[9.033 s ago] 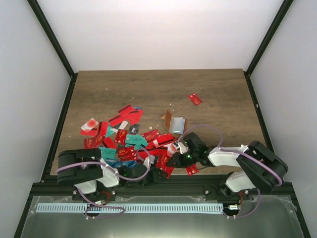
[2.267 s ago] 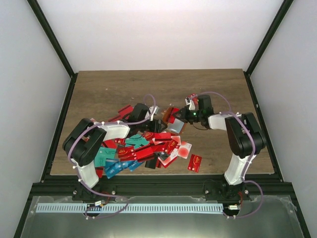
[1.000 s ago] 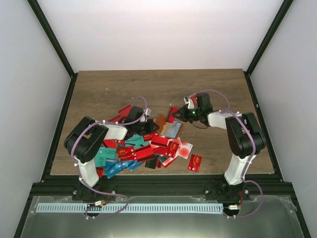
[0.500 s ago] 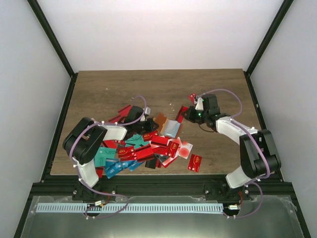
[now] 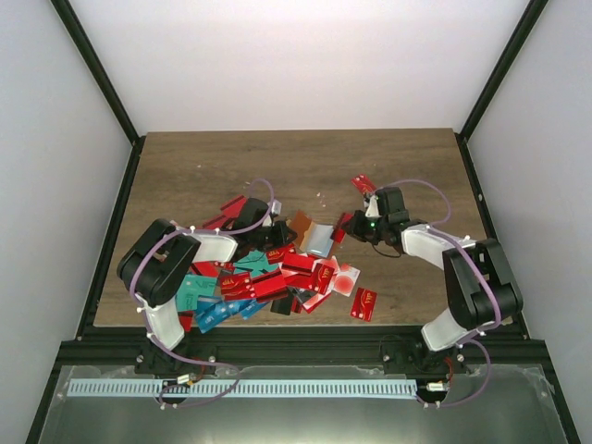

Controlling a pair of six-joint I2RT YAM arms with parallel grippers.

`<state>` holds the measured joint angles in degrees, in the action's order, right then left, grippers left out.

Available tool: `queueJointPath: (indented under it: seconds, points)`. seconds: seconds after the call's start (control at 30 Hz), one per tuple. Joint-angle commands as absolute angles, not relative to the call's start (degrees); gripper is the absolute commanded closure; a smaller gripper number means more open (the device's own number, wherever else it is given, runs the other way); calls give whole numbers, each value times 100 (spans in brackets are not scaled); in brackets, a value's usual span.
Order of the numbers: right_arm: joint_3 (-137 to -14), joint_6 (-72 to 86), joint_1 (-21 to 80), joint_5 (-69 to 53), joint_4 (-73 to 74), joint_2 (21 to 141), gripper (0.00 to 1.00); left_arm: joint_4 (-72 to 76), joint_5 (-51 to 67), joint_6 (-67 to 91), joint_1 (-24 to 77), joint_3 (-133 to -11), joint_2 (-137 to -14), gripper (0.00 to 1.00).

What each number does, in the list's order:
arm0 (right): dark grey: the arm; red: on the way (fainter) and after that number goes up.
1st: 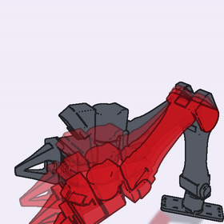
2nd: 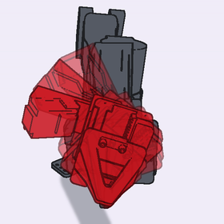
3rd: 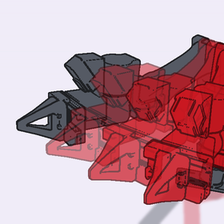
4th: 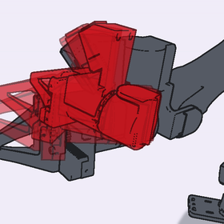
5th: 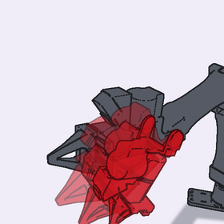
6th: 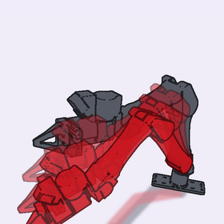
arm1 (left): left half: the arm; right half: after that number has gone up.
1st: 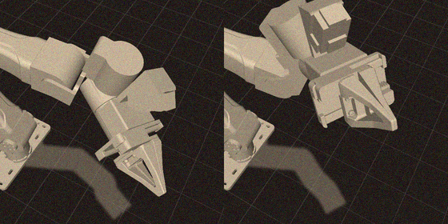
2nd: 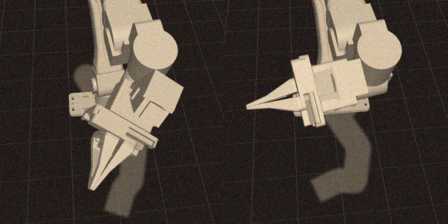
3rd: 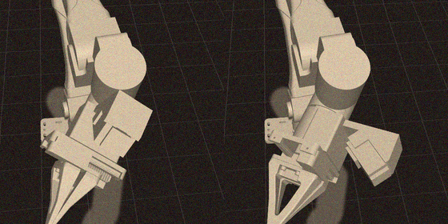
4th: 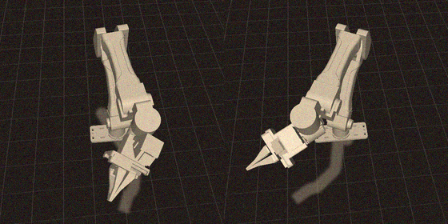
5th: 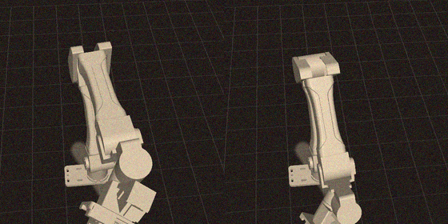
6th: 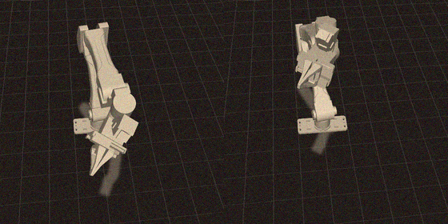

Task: Put the credit cards into the card holder

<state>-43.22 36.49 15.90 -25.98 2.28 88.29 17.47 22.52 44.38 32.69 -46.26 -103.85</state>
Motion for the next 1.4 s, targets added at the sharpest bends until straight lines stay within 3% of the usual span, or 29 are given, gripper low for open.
queueJointPath:
  seconds: [0.0, 0.37, 0.83, 1.13, 1.37]
  points:
    - [-4310, 3716, 1602, -2896, -105, 8998, 99, 1770, 2224, 4386, 3305, -4598, -10276, 95]
    - [-4306, 3926, 1629, -3957, -950, 9190, 99, 1807, 2306, 4391, 3311, -4627, -10375, 95]
    - [-4832, 4349, 1958, -4748, -2155, 10353, 99, 2050, 2769, 4369, 3289, -4654, -10641, 94]
    - [-5041, 4588, 1968, -5026, -2667, 10952, 99, 2031, 3172, 4298, 3235, -4664, -10771, 88]
    - [-5026, 4530, 1968, -5086, -2760, 11186, 99, 1480, 2976, 4039, 3169, -4602, -10417, 70]
